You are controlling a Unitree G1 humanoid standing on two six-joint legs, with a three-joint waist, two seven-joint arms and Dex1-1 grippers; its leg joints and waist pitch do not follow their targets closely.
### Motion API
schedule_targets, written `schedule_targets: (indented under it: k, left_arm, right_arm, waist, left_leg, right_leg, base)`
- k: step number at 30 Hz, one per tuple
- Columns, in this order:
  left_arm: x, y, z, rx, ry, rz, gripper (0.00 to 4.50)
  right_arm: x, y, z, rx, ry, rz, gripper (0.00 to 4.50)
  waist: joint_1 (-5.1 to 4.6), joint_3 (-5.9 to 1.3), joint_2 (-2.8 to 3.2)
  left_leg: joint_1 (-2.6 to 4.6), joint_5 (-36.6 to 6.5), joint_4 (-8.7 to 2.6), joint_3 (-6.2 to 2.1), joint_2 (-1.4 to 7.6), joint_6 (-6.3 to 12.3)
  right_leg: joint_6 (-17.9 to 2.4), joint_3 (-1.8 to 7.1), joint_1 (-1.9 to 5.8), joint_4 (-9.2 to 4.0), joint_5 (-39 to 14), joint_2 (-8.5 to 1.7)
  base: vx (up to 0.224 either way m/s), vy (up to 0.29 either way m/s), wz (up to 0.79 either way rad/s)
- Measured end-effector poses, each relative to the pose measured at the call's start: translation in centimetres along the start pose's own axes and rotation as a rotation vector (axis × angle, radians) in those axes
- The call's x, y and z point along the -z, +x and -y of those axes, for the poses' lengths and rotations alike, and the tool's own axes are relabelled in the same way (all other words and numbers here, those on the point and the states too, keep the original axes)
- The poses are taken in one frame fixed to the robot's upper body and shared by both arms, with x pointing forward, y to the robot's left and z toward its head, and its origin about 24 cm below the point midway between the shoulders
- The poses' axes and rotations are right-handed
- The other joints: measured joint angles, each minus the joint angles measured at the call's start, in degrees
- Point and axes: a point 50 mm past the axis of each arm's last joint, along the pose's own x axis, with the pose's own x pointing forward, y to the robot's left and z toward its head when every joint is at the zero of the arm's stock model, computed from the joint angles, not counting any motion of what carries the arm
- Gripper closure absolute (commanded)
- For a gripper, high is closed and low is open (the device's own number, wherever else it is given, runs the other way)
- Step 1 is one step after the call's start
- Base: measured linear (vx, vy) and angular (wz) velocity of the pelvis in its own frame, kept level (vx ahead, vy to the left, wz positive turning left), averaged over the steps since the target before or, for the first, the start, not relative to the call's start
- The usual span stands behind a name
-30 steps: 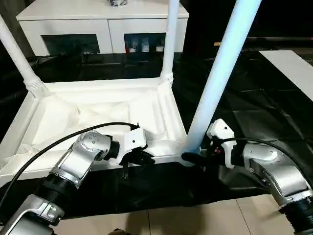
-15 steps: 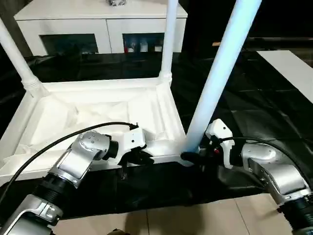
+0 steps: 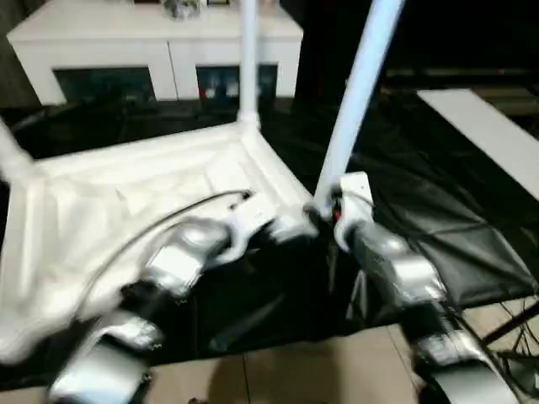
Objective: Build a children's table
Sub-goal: Rotate leg to tighten
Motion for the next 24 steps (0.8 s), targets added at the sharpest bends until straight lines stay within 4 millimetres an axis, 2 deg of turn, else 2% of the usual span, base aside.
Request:
schedule_targets:
  k: [4,5,7,9,11,13,14,19,21,24]
  left_arm:
    - [-1.1,1.4,0.2,-0.042,-0.01,-0.001,4.5]
    - [-1.2,1.6,0.2,-0.047,-0.005,-0.001,4.5]
    - [-1.3,1.8,0.2,-0.054,0.005,0.002,4.5]
    - [-1.2,1.5,-0.3,-0.087,0.013,0.001,4.5]
    - [-1.0,1.2,-0.8,-0.103,0.012,0.002,4.5]
    - [-1.1,1.0,-0.9,-0.109,0.013,0.005,4.5]
    - [-1.0,0.9,-1.1,-0.114,0.019,0.004,4.5]
    - [-0.6,-0.5,-1.4,-0.063,0.053,0.025,4.5]
    - [0.1,-1.6,-1.5,-0.01,0.085,0.034,4.5]
    - [1.0,-3.2,-1.8,0.065,0.109,0.036,4.5]
  right_arm:
    - [-0.5,1.2,-0.6,0.066,0.081,0.02,1.83]
    - [-0.6,1.3,-0.5,0.067,0.087,0.024,1.48]
    - [-0.6,1.4,-0.4,0.065,0.09,0.037,1.13]
    - [-0.7,1.4,-1.0,0.025,0.082,0.056,1.05]
    - [-0.6,1.3,-1.3,-0.008,0.068,0.066,0.72]
    - [-0.4,1.2,-1.2,-0.019,0.042,0.07,0.69]
    - [-0.4,1.1,-1.1,-0.02,0.03,0.074,0.52]
    - [-0.9,-1.0,1.6,-0.136,-0.138,0.096,0.11]
    - [-0.8,-2.7,3.5,-0.219,-0.258,0.076,0.04]
    - [-0.7,-4.9,5.4,-0.349,-0.363,0.034,0.04]
  waist:
    - [-0.01,0.01,0.03]
    - [-0.02,0.01,0.03]
    - [0.11,0.01,0.03]
    - [-0.05,0.01,0.03]
    - [-0.25,0.03,0.06]
    - [-0.22,0.04,0.08]
    - [-0.19,0.06,0.12]
    - [0.92,0.31,0.51]
    - [1.42,0.35,0.58]
    - [1.52,0.39,0.64]
  left_leg:
    - [-0.14,0.0,-0.02,0.03,-0.06,0.01]
    - [-0.19,0.0,-0.08,0.04,-0.05,0.01]
    - [-0.21,0.0,-0.07,0.08,-0.06,0.02]
    - [-0.26,0.0,-0.07,0.11,-0.04,0.06]
    - [-0.27,0.1,-0.07,0.09,0.0,0.1]
    - [-0.28,0.1,-0.16,0.08,0.09,0.09]
    - [-0.3,0.1,-0.27,0.07,0.09,0.09]
    - [-0.39,0.1,-0.33,0.1,0.15,0.09]
    - [-0.39,0.1,-0.38,0.11,0.15,0.11]
    - [-0.42,0.0,-0.42,0.16,0.16,0.12]
  right_leg:
    - [-0.1,0.01,0.02,-0.17,0.1,-0.03]
    - [-0.1,0.01,0.03,-0.26,0.1,-0.03]
    - [-0.3,0.03,0.05,-0.29,0.4,-0.03]
    - [-0.5,0.01,-0.08,-0.3,0.9,-0.03]
    - [-0.3,-0.05,-0.2,-0.32,1.4,-0.03]
    - [-0.2,-0.12,-0.28,-0.27,1.4,0.01]
    - [-0.2,-0.12,-0.35,-0.29,1.4,0.04]
    - [0.1,-0.1,-0.46,-0.34,1.2,0.12]
    - [0.2,-0.1,-0.43,-0.45,1.0,0.12]
    - [0.2,-0.08,-0.44,-0.55,1.0,0.12]
  base:
    - [0.0,0.0,0.0]
    - [0.0,0.0,0.0]
    - [0.0,0.0,0.0]
    - [0.0,0.0,0.0]
    - [0.0,0.0,0.0]
    - [0.0,0.0,0.0]
    - [0.0,0.0,0.0]
    - [0.0,0.0,0.0]
    - [0.0,0.0,0.0]
    - [0.0,0.0,0.0]
